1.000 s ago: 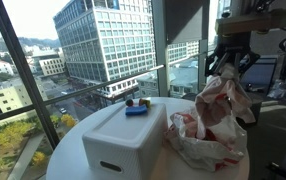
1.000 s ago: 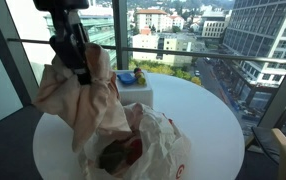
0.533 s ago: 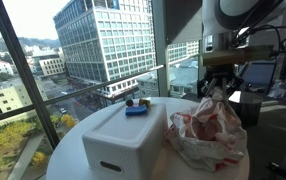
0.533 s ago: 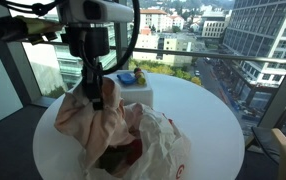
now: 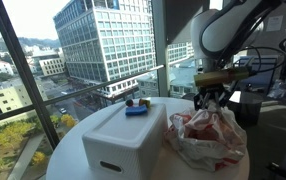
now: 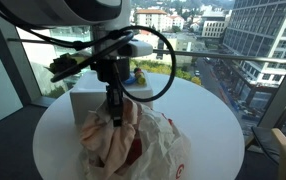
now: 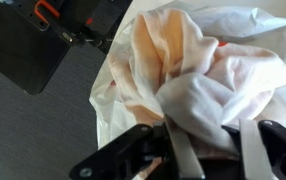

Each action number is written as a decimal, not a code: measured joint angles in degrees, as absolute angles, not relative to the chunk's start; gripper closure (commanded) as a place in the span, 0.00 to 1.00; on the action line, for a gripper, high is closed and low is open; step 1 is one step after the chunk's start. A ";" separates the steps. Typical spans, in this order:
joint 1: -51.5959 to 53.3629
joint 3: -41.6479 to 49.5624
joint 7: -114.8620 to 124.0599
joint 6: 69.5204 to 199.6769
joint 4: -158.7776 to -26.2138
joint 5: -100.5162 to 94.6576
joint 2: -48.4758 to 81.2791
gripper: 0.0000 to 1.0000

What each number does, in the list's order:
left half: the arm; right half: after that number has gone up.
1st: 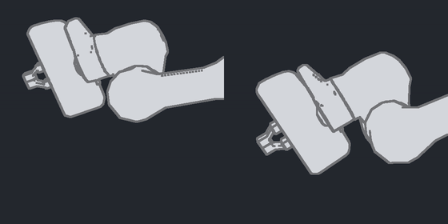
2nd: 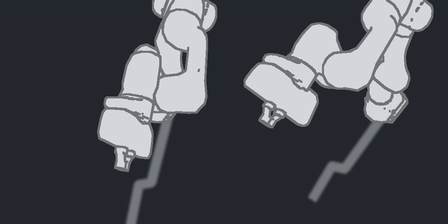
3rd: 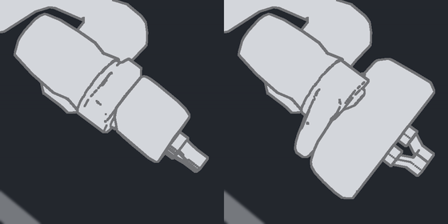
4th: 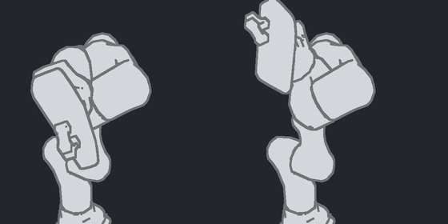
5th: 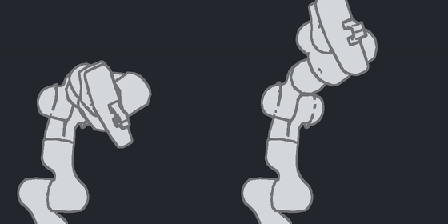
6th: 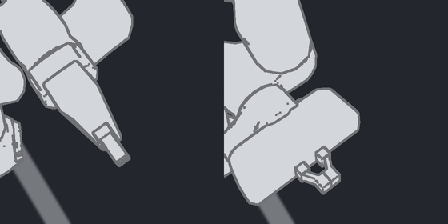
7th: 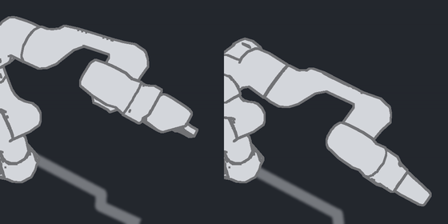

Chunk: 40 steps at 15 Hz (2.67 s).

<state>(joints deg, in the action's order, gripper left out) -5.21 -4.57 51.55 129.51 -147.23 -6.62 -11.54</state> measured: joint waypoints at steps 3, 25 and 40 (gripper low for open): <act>-5.24 -4.19 51.56 132.38 -144.44 -11.56 -5.03 0.93; -0.12 0.33 39.40 128.02 -135.39 -10.87 -2.68 0.00; -1.62 2.15 46.96 135.76 -133.24 -29.55 7.31 0.00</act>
<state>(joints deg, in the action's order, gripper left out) -1.62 2.15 46.96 135.76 -133.24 -29.55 7.31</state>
